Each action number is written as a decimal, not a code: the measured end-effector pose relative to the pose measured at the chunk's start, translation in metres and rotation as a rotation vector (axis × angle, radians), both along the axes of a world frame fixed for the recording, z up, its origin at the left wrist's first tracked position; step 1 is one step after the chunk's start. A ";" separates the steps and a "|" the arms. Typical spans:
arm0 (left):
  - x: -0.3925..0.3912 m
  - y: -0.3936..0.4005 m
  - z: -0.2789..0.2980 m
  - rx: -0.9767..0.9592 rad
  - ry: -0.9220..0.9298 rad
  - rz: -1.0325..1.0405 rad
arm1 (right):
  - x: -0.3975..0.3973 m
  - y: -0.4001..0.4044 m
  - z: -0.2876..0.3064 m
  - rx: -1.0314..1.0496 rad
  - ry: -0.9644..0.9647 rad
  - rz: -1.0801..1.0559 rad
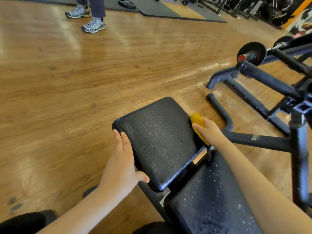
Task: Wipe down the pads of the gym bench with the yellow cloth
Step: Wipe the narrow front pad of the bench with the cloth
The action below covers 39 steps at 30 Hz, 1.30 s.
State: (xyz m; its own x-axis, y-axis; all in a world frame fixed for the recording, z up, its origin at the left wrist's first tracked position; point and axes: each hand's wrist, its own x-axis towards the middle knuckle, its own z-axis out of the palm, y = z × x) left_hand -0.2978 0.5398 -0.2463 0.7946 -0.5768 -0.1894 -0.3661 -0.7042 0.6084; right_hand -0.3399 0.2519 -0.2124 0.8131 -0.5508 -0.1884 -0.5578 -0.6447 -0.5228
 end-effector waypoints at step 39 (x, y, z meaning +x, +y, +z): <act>0.003 0.003 -0.004 0.017 -0.031 -0.036 | -0.009 -0.002 -0.003 0.048 -0.016 0.039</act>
State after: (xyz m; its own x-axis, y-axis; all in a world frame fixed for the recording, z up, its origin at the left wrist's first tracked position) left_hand -0.2945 0.5426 -0.2506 0.7788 -0.6023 -0.1752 -0.4100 -0.7002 0.5845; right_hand -0.3494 0.2498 -0.2151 0.8367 -0.5095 -0.2008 -0.5244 -0.6395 -0.5622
